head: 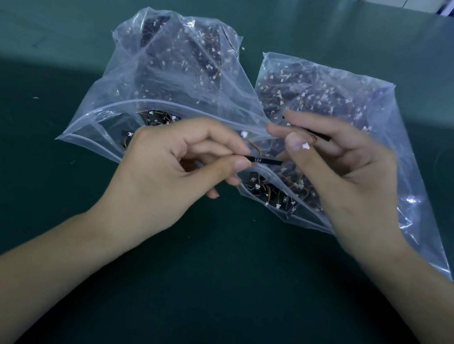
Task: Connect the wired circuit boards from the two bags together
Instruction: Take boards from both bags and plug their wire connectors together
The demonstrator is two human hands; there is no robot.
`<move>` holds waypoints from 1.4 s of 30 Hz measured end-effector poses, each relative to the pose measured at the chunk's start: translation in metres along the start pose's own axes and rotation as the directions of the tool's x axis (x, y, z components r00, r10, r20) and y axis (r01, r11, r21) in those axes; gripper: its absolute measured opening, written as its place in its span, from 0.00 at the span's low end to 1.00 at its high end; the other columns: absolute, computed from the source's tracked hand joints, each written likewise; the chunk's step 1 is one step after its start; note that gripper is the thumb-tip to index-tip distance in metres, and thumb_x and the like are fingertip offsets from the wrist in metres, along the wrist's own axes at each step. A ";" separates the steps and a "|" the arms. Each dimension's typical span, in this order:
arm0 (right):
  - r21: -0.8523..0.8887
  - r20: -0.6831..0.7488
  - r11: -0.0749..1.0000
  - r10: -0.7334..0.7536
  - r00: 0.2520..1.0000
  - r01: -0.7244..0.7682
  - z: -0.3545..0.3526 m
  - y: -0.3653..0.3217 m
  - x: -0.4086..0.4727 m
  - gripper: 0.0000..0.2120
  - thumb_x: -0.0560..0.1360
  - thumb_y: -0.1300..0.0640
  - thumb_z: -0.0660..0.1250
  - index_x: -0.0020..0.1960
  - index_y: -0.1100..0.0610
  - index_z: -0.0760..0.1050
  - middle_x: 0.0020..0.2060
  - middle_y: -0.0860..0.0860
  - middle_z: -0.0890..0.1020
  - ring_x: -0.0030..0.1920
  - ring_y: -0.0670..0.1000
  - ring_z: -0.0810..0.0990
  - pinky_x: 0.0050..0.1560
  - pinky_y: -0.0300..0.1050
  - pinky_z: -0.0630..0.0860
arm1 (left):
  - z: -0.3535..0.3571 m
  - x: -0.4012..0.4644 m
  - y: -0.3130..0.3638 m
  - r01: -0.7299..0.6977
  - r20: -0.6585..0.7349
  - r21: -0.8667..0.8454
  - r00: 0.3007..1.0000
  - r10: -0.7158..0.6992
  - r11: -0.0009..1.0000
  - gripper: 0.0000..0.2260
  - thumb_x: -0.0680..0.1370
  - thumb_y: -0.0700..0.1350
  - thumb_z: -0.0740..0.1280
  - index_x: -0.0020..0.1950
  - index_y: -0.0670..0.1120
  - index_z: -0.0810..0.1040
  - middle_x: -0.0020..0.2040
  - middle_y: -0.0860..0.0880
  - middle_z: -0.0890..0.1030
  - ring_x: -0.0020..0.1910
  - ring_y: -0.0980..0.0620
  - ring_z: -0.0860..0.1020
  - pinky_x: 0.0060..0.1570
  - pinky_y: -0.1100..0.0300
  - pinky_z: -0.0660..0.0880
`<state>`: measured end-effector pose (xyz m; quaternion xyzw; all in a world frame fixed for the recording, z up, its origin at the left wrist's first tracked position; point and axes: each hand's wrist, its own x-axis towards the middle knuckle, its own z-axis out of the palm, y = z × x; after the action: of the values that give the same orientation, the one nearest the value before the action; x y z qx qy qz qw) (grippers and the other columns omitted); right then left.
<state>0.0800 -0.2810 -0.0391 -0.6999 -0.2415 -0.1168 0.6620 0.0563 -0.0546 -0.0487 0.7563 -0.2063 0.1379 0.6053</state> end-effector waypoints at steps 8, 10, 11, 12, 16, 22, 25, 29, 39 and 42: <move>-0.033 0.101 0.999 -0.011 0.995 0.015 0.002 -0.001 -0.004 0.11 0.76 0.61 0.77 0.58 0.57 0.84 0.50 0.51 0.90 0.52 0.51 0.90 0.56 0.44 0.84 | 0.004 -0.001 0.004 -0.177 -0.041 0.260 0.980 0.194 0.949 0.03 0.80 0.44 0.76 0.51 0.46 0.87 0.47 0.58 0.87 0.46 0.55 0.87 0.42 0.65 0.79; -0.030 0.098 0.999 -0.017 0.995 0.020 0.002 -0.001 -0.004 0.10 0.76 0.62 0.77 0.57 0.58 0.84 0.50 0.51 0.90 0.52 0.52 0.90 0.57 0.45 0.85 | 0.005 -0.001 0.003 -0.166 -0.066 0.269 0.979 0.190 0.949 0.02 0.80 0.45 0.76 0.51 0.47 0.87 0.47 0.61 0.87 0.45 0.54 0.86 0.42 0.64 0.78; -0.032 0.094 0.999 -0.023 0.995 0.026 0.003 0.000 -0.004 0.11 0.76 0.62 0.78 0.57 0.58 0.84 0.50 0.52 0.90 0.52 0.52 0.90 0.57 0.45 0.85 | 0.006 -0.001 0.003 -0.161 -0.080 0.272 0.979 0.189 0.949 0.02 0.80 0.45 0.76 0.51 0.48 0.86 0.47 0.61 0.86 0.45 0.53 0.86 0.40 0.61 0.79; -0.040 0.090 0.999 -0.032 0.995 0.036 0.003 0.000 -0.004 0.11 0.75 0.63 0.78 0.57 0.59 0.84 0.50 0.52 0.90 0.52 0.53 0.90 0.57 0.46 0.85 | 0.006 -0.002 0.003 -0.156 -0.094 0.272 0.978 0.187 0.949 0.02 0.81 0.45 0.76 0.51 0.49 0.86 0.47 0.61 0.86 0.45 0.52 0.86 0.38 0.57 0.79; -0.085 0.033 0.995 -0.059 0.998 0.062 0.005 0.002 -0.004 0.10 0.74 0.62 0.80 0.55 0.57 0.85 0.49 0.50 0.90 0.51 0.51 0.89 0.56 0.44 0.84 | 0.005 -0.002 0.003 -0.144 -0.128 0.262 0.975 0.182 0.954 0.02 0.81 0.47 0.76 0.52 0.50 0.85 0.46 0.58 0.86 0.44 0.50 0.85 0.36 0.53 0.78; -0.110 -0.015 0.983 -0.152 0.988 0.150 0.005 0.000 -0.004 0.10 0.76 0.63 0.79 0.54 0.55 0.84 0.48 0.50 0.90 0.50 0.55 0.89 0.55 0.45 0.82 | 0.007 -0.002 0.002 -0.123 -0.087 0.243 0.985 0.148 0.962 0.03 0.81 0.47 0.76 0.51 0.49 0.85 0.47 0.58 0.86 0.44 0.49 0.85 0.37 0.53 0.79; -0.131 -0.011 0.975 -0.184 0.983 0.181 0.006 -0.001 -0.005 0.10 0.76 0.64 0.79 0.54 0.54 0.83 0.48 0.50 0.89 0.50 0.55 0.89 0.54 0.44 0.81 | 0.006 -0.001 0.002 -0.107 -0.090 0.236 0.987 0.131 0.966 0.02 0.80 0.47 0.76 0.51 0.51 0.84 0.47 0.58 0.86 0.45 0.49 0.85 0.37 0.54 0.79; -0.150 -0.029 0.971 -0.191 0.981 0.185 0.006 -0.002 -0.005 0.10 0.76 0.63 0.79 0.51 0.52 0.83 0.47 0.48 0.89 0.48 0.53 0.88 0.51 0.41 0.81 | 0.006 -0.001 0.004 -0.084 -0.090 0.235 0.990 0.108 0.968 0.02 0.80 0.47 0.76 0.51 0.52 0.84 0.47 0.59 0.86 0.46 0.49 0.85 0.38 0.58 0.79; -0.155 0.017 0.975 -0.157 0.988 0.157 0.005 -0.001 -0.004 0.09 0.76 0.64 0.79 0.51 0.53 0.84 0.47 0.48 0.89 0.47 0.54 0.87 0.48 0.45 0.81 | 0.005 0.001 0.001 -0.021 -0.028 0.227 0.999 0.028 0.974 0.03 0.81 0.45 0.75 0.50 0.52 0.82 0.47 0.59 0.84 0.48 0.52 0.84 0.39 0.63 0.76; -0.162 0.015 0.976 -0.146 0.989 0.147 0.004 0.000 -0.004 0.08 0.76 0.64 0.80 0.50 0.54 0.84 0.46 0.51 0.89 0.46 0.56 0.87 0.48 0.46 0.82 | 0.006 0.001 0.000 -0.026 -0.009 0.235 1.000 0.029 0.972 0.03 0.81 0.45 0.74 0.50 0.52 0.82 0.46 0.58 0.84 0.47 0.51 0.83 0.38 0.61 0.76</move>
<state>0.0764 -0.2781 -0.0412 -0.7321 -0.2830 -0.1836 0.5918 0.0570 -0.0602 -0.0494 0.8186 -0.1953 0.1745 0.5111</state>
